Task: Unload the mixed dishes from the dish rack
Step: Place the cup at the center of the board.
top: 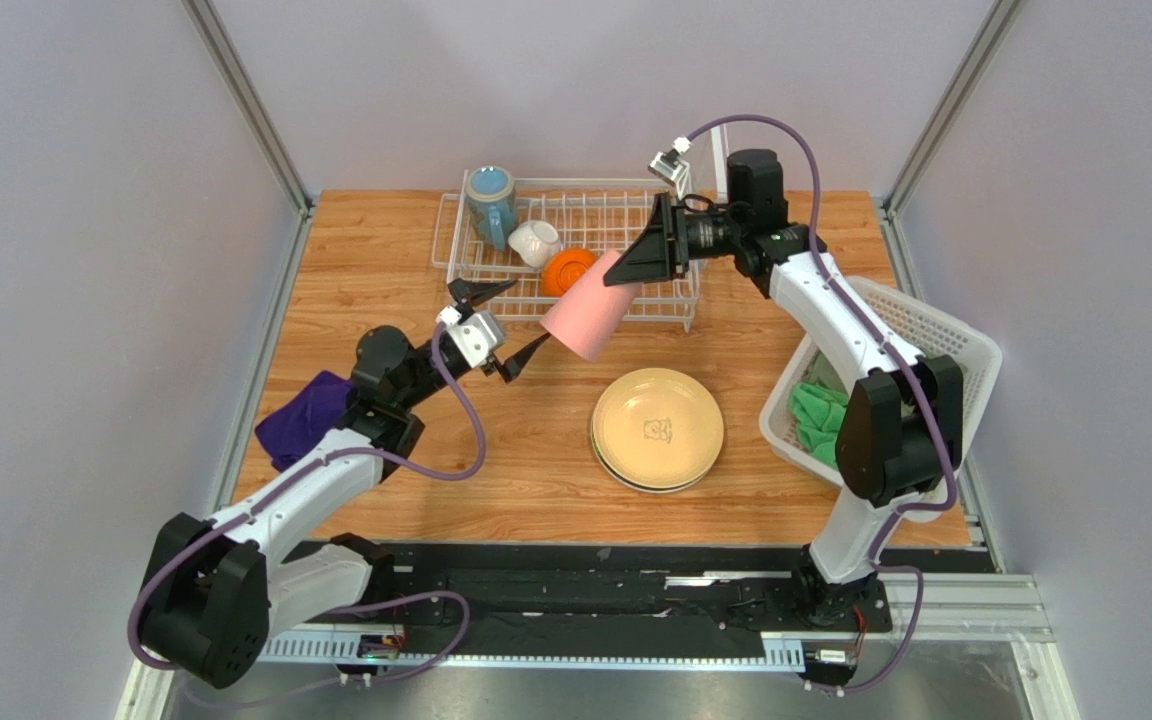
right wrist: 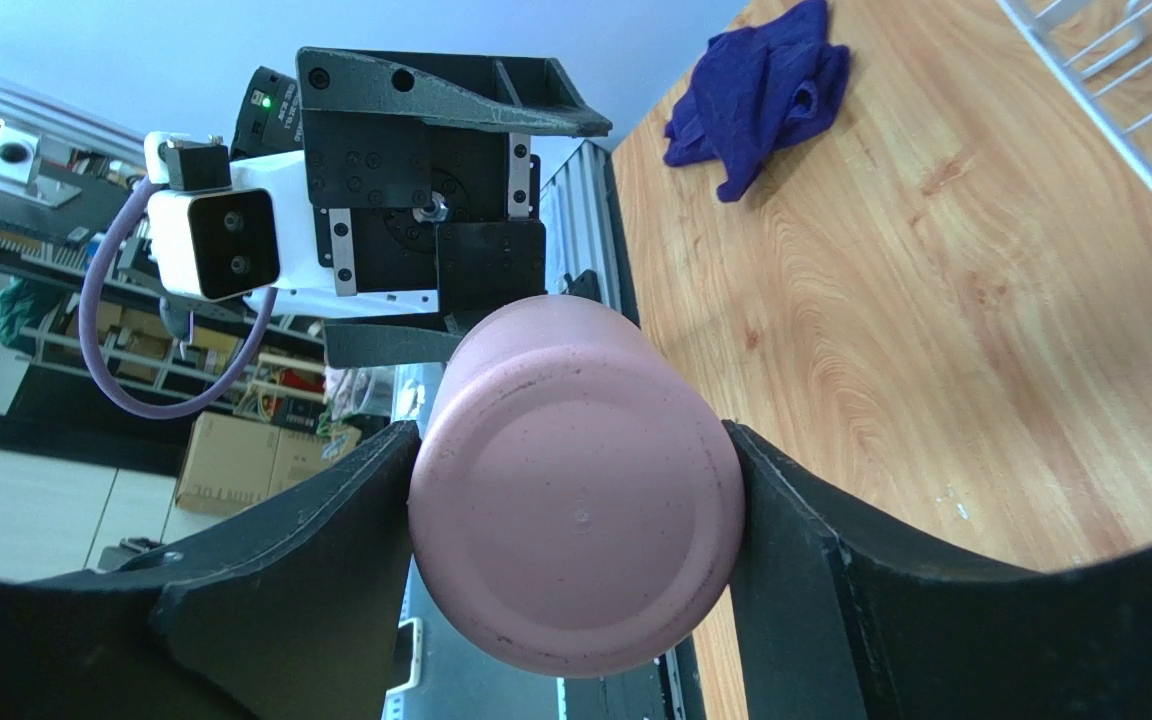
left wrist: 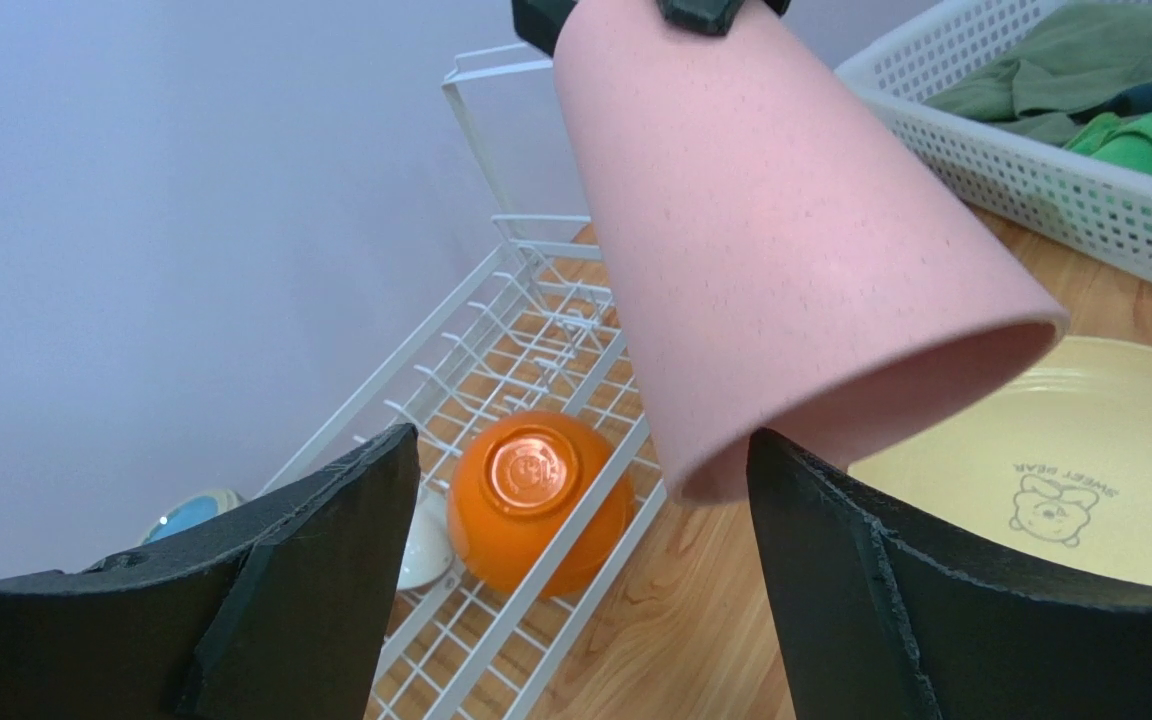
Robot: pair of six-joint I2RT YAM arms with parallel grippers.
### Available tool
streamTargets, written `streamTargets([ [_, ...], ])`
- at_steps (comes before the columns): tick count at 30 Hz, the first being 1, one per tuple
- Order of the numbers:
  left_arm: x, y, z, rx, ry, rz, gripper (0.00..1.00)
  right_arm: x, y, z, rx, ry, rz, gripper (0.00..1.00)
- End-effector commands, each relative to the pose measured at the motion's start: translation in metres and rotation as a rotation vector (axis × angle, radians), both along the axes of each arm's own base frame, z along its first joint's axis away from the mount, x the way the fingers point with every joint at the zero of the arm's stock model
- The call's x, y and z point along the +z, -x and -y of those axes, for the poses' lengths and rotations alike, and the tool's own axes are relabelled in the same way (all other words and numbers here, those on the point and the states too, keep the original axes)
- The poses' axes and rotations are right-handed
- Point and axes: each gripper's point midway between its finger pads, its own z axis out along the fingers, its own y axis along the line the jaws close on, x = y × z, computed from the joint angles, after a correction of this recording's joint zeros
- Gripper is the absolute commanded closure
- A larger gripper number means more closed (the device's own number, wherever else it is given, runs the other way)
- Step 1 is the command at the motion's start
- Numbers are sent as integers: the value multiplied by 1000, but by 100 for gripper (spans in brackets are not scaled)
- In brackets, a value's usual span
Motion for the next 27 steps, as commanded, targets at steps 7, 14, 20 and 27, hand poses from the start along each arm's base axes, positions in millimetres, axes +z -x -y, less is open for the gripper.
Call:
streamTargets([
  [7,26,17,18,-61,75,60,28,14,24,-10,90,-38,59,100],
  [14,23,23,18,-73,71,62,59,17,27,-11,100,-43,74,100],
  [20,17,26,18,-79,63,49,87,16,27,-11,100,-41,73,100],
  [27,17,27,16,-74,61,46,100,14,27,-10,105,-39,75,100],
])
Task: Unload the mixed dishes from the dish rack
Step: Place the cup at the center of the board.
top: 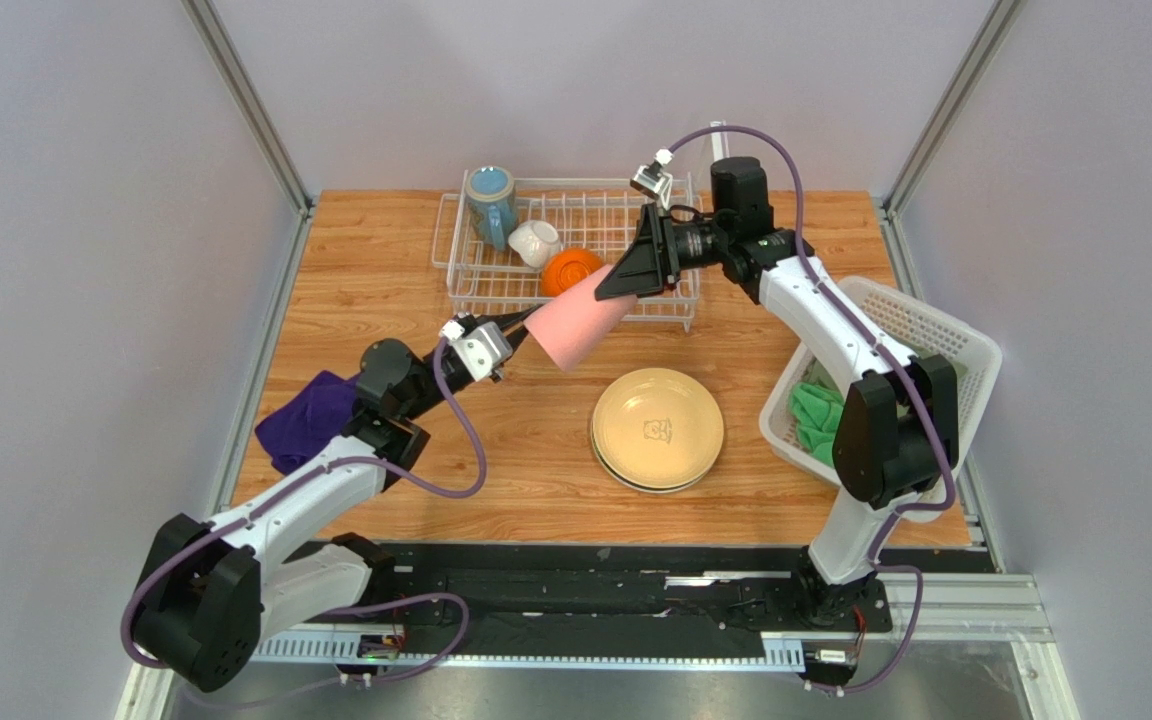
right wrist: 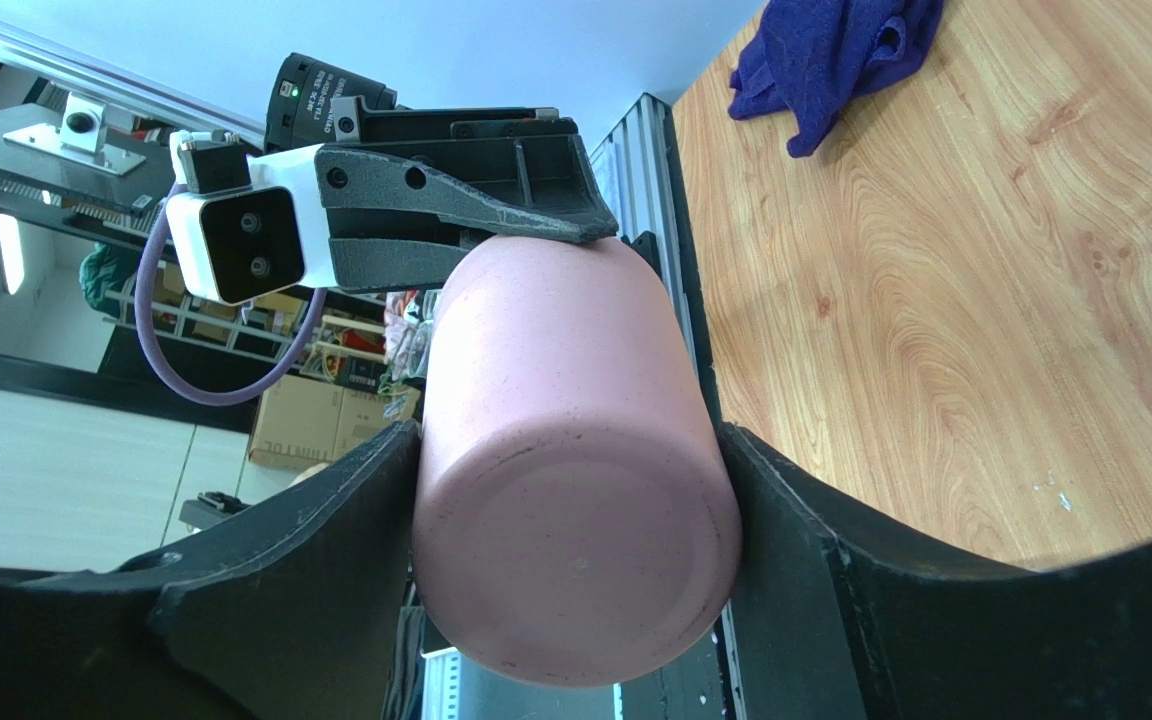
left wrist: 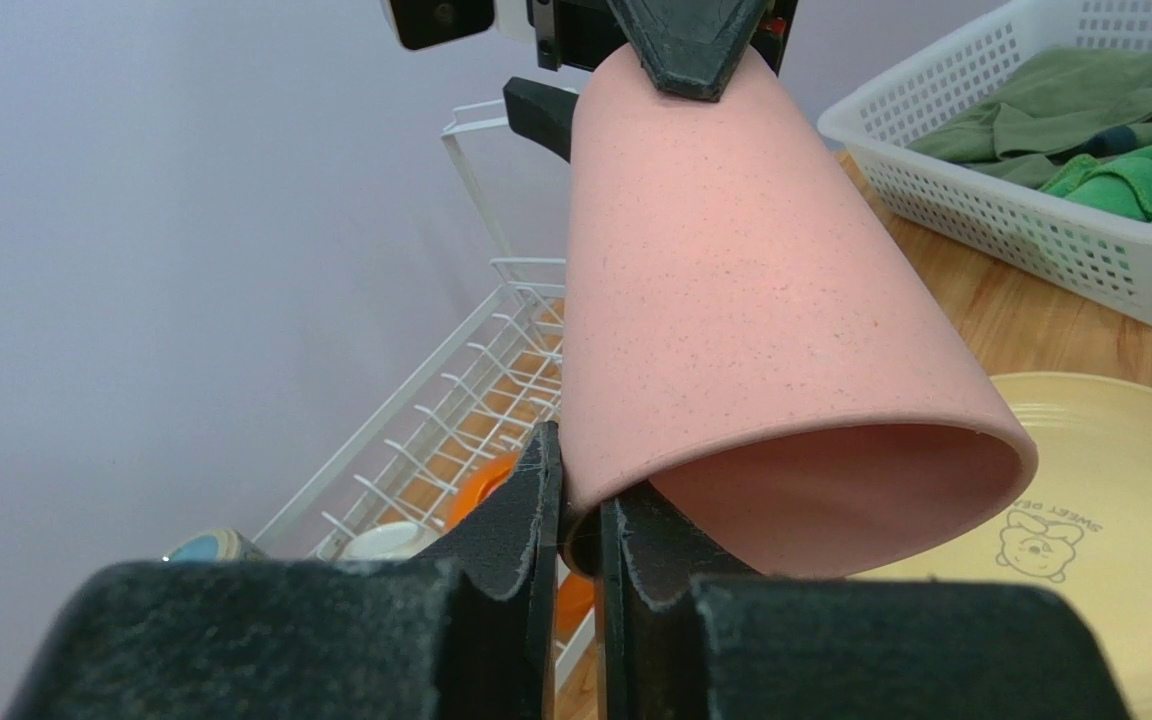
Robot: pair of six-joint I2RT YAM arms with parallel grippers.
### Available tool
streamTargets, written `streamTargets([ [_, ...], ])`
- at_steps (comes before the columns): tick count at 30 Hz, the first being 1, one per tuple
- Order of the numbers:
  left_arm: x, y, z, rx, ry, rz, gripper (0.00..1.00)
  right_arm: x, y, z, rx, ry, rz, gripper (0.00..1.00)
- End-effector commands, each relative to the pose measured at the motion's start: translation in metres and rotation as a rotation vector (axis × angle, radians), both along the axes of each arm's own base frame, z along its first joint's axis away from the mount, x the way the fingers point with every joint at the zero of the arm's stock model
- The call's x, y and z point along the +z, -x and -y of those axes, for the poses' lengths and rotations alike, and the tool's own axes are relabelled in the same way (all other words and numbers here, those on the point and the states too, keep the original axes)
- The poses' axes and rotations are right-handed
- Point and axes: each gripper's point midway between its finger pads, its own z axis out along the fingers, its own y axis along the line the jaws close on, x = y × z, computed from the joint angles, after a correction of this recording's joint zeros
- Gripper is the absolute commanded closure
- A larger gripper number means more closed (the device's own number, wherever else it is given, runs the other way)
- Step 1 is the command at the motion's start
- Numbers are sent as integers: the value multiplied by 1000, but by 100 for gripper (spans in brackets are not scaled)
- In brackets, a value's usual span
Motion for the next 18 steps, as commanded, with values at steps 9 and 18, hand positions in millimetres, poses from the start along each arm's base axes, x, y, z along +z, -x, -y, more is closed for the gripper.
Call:
streamTargets([
  [9,18,11,-6,6,37,26,100,14,6,1,12,-26,160,49],
  [18,22,14,-11,25,20,57,100,19,7,2,-4,-17,183,7],
])
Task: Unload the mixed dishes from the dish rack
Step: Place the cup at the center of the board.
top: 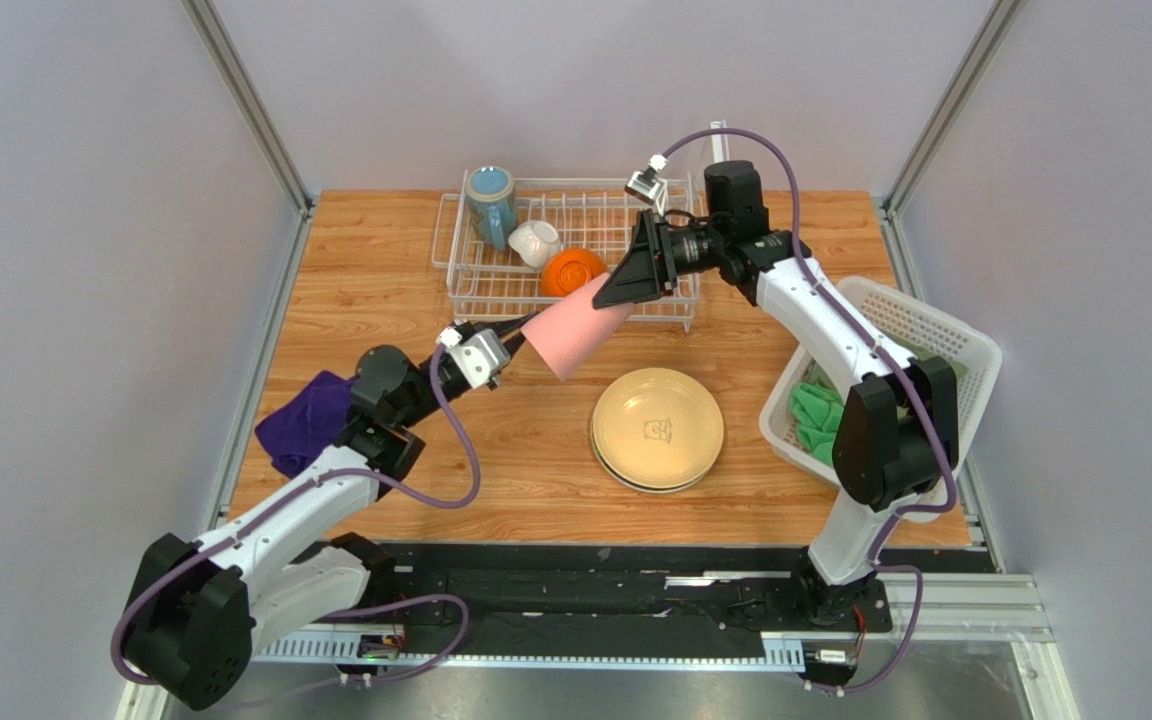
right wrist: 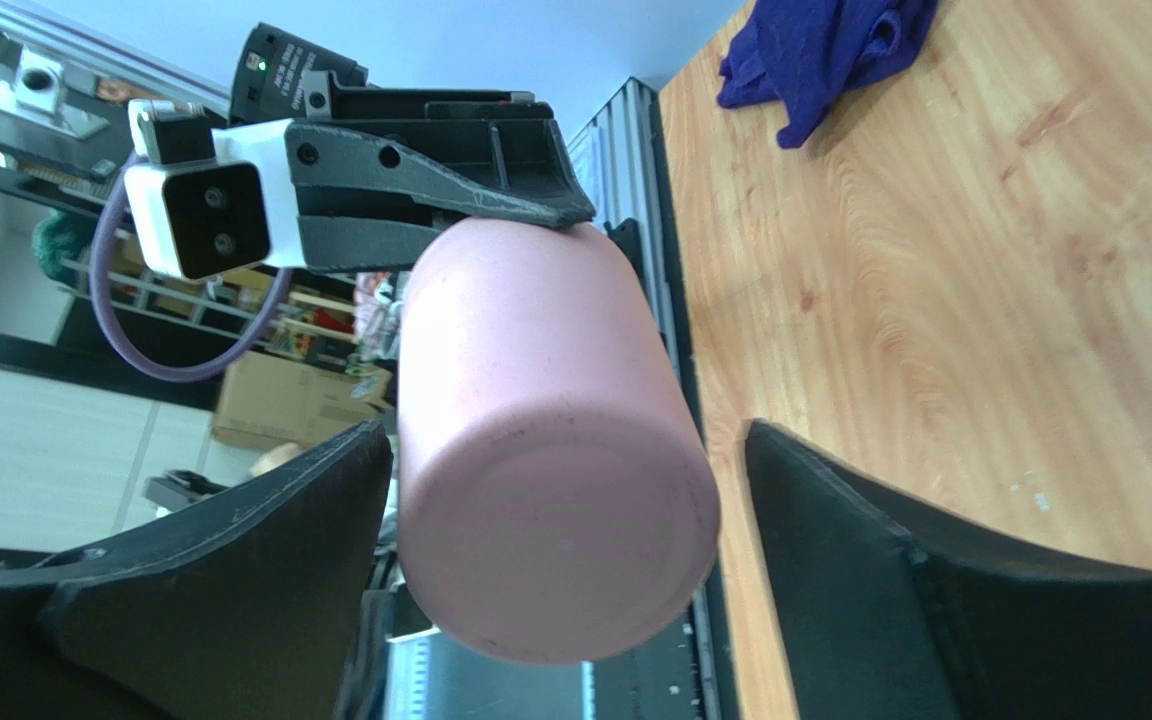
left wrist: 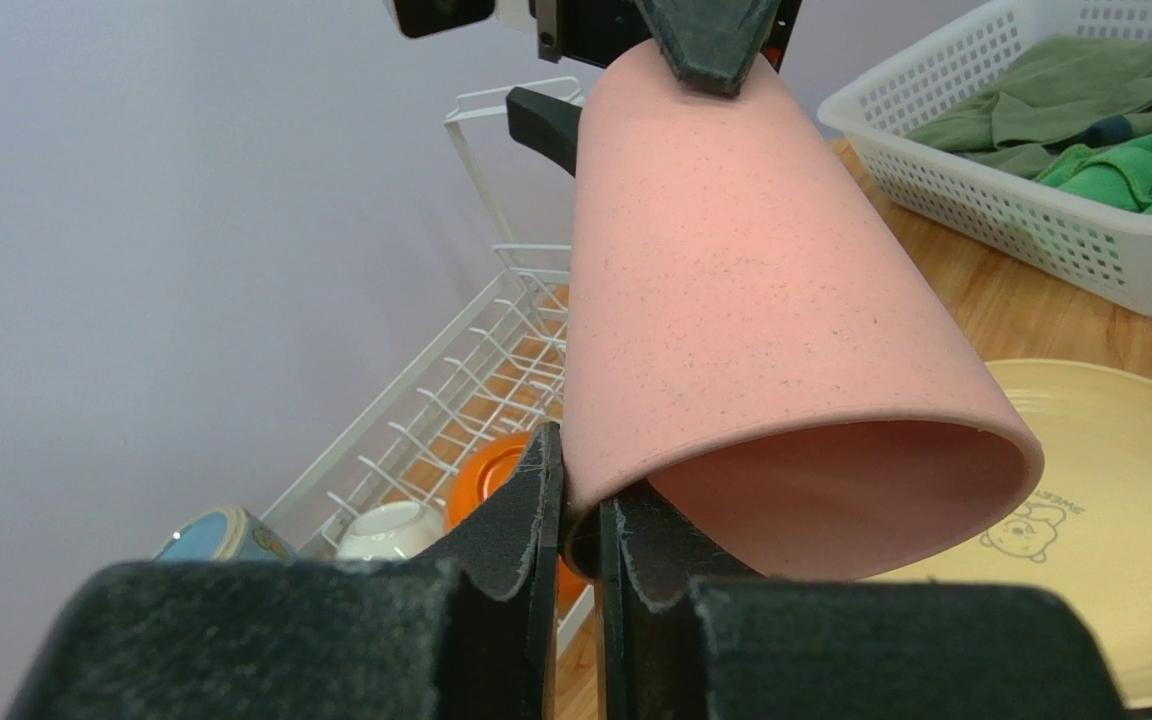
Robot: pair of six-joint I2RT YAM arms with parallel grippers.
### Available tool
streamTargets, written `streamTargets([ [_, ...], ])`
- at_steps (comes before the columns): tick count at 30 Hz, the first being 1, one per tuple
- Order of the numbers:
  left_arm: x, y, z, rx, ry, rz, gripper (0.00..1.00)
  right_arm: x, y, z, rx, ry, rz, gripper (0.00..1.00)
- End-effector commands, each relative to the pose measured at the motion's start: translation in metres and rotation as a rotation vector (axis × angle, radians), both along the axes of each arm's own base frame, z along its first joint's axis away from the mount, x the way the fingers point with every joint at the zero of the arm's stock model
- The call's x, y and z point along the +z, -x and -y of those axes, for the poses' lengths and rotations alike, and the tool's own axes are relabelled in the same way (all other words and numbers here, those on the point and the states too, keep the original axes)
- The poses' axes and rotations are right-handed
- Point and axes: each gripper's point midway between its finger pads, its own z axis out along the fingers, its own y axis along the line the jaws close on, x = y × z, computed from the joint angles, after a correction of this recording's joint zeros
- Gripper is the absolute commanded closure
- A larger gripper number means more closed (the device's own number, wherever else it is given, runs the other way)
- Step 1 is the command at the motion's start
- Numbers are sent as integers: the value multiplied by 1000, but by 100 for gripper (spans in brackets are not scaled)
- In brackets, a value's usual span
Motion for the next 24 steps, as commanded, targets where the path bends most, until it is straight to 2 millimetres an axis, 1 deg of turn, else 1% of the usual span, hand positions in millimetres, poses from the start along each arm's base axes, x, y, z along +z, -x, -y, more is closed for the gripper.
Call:
streamTargets([
  [1,23,8,-5,6,33,72,100,24,2,4,-20,-27,153,5],
  [3,24,9,-6,6,32,77,100,24,1,5,-24,-25,152,1],
  [7,27,15,-9,9,34,88,100,27,1,5,-28,-26,164,1],
  [9,25,15,-11,14,25,83,100,29,1,6,-34,-25,171,1],
  [12,26,18,-14,27,11,89,100,35,0,10,-49,-26,186,1],
  [13,22,17,-16,35,-2,72,100,38,-2,12,-57,-27,199,1],
  [15,23,16,-20,59,-15,72,100,41,-6,17,-89,-17,215,1],
  [19,15,12,-27,104,-94,-7,100,44,-16,28,-168,35,284,1],
  [20,14,10,-30,124,-117,-14,100,41,-20,31,-204,74,284,1],
  [21,12,9,-32,133,-136,-31,100,41,-22,33,-217,90,331,1],
  [22,9,9,-34,138,-168,-63,100,37,-22,36,-233,120,326,1],
  [24,6,6,-38,159,-213,-84,100,33,-30,41,-284,166,363,1],
])
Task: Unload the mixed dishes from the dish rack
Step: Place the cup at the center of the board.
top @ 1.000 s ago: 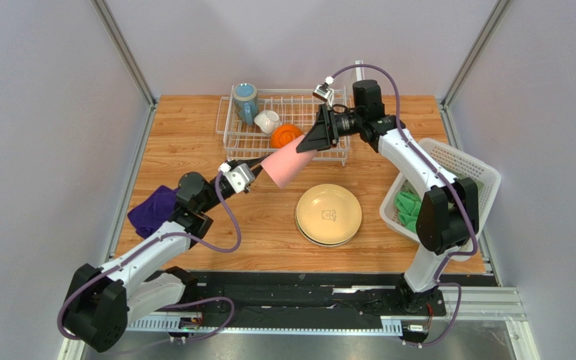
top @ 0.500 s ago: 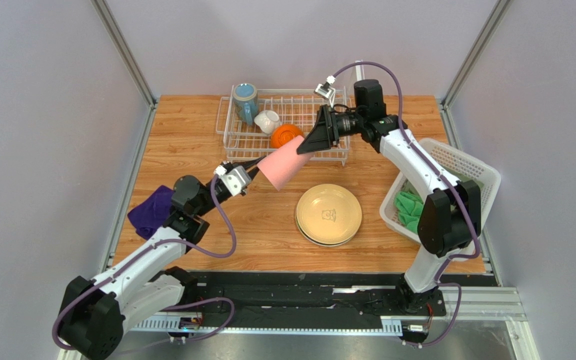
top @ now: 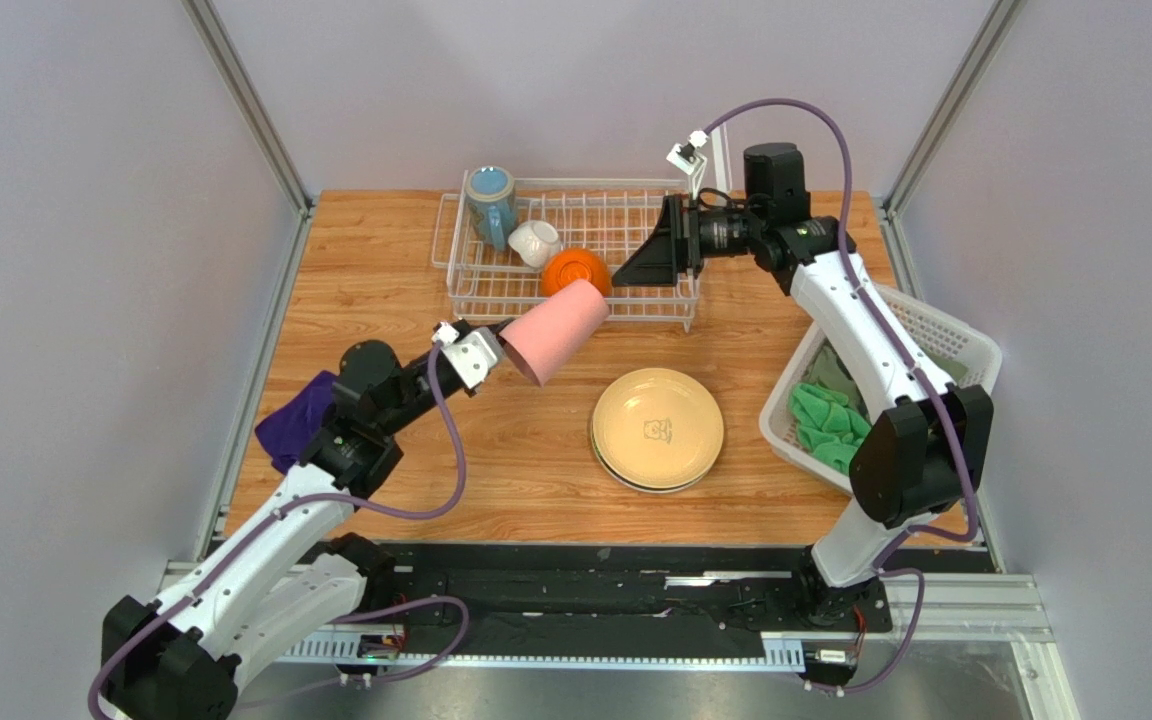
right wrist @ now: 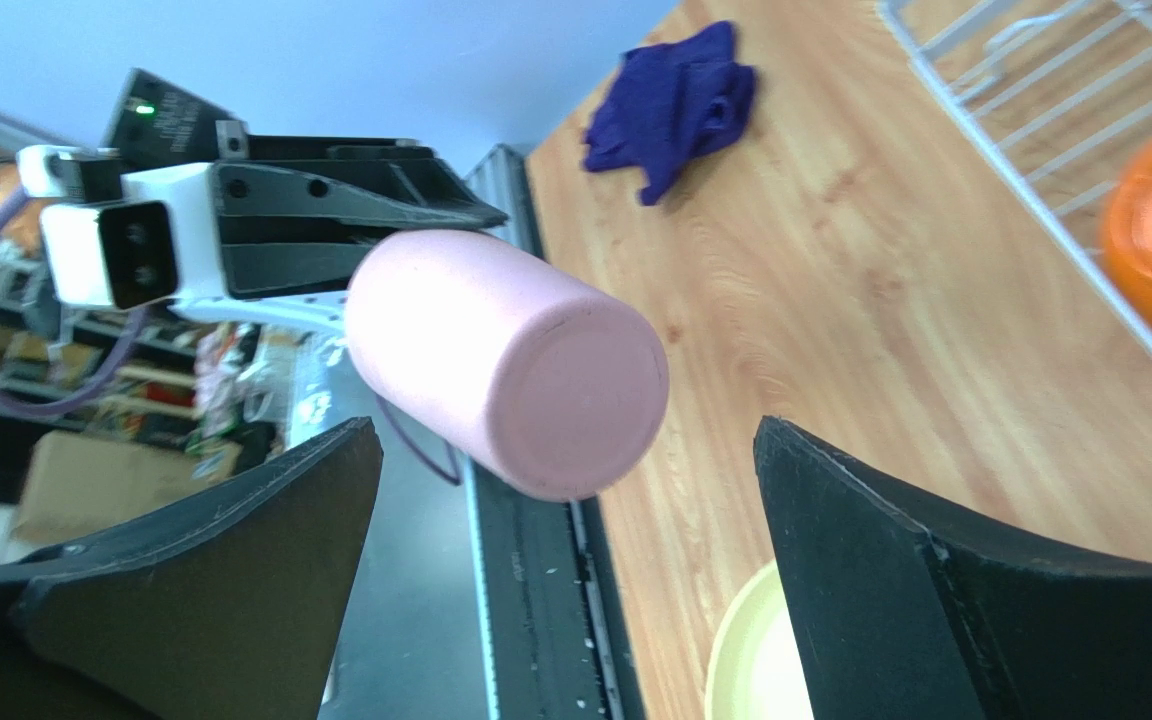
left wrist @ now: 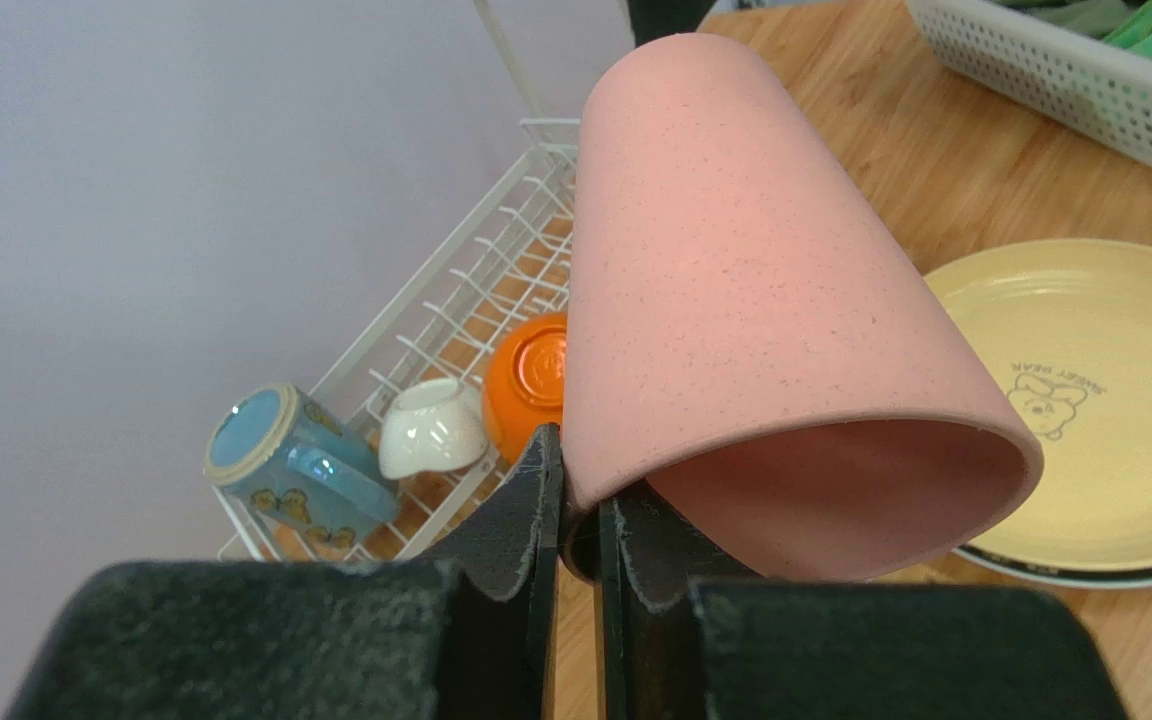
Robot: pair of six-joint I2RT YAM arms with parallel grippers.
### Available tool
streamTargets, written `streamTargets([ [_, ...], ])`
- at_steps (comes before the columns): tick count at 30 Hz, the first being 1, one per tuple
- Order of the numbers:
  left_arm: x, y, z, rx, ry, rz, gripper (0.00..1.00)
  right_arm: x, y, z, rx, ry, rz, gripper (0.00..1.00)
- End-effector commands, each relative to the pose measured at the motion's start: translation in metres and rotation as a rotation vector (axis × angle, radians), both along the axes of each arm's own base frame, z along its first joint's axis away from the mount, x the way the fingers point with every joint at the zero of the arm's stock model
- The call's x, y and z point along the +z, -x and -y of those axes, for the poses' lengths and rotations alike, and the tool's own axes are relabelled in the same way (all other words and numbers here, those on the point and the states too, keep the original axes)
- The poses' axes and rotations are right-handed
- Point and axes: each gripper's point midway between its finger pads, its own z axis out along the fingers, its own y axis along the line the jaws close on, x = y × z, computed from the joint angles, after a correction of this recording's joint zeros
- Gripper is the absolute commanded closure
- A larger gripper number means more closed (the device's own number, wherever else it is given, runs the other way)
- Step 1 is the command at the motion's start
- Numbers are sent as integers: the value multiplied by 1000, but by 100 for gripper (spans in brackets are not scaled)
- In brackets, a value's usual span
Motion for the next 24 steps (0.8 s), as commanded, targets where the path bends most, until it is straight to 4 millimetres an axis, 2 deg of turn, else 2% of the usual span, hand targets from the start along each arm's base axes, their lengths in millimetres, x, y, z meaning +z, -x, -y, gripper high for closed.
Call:
streamTargets([
  [1,7,-2,-13,55,-123,-53,100,15,-5,17,-120,106,166,1],
  [7,-5,4,-24,53,-308,-184,100,-4,-20,34,-252,213,207,1],
  [13,-11,0,-34,63,-481,-308,100,-13,-27,49,-338,264,230,1],
  [15,-28,-1,-36,55,-548,-395,100,-10,-31,59,-403,290,265,1],
  [16,-22,-5,-37,65,-563,-397,100,-9,-34,61,-423,294,287,1],
  [17,-33,-10,-35,62,-595,-444,100,-16,-38,68,-464,326,290,1],
  [18,-42,-7,-38,59,-630,-496,100,-12,-37,71,-478,327,308,1],
  [19,-37,-13,-38,77,-636,-506,100,-12,-39,73,-489,331,319,1],
  [21,-56,-19,-38,81,-687,-588,100,-17,-39,77,-505,349,322,0],
  [22,-53,-24,-37,96,-685,-597,100,-17,-39,77,-504,350,324,0],
  [24,-73,-27,-35,89,-733,-687,100,-23,-39,78,-504,357,316,1],
])
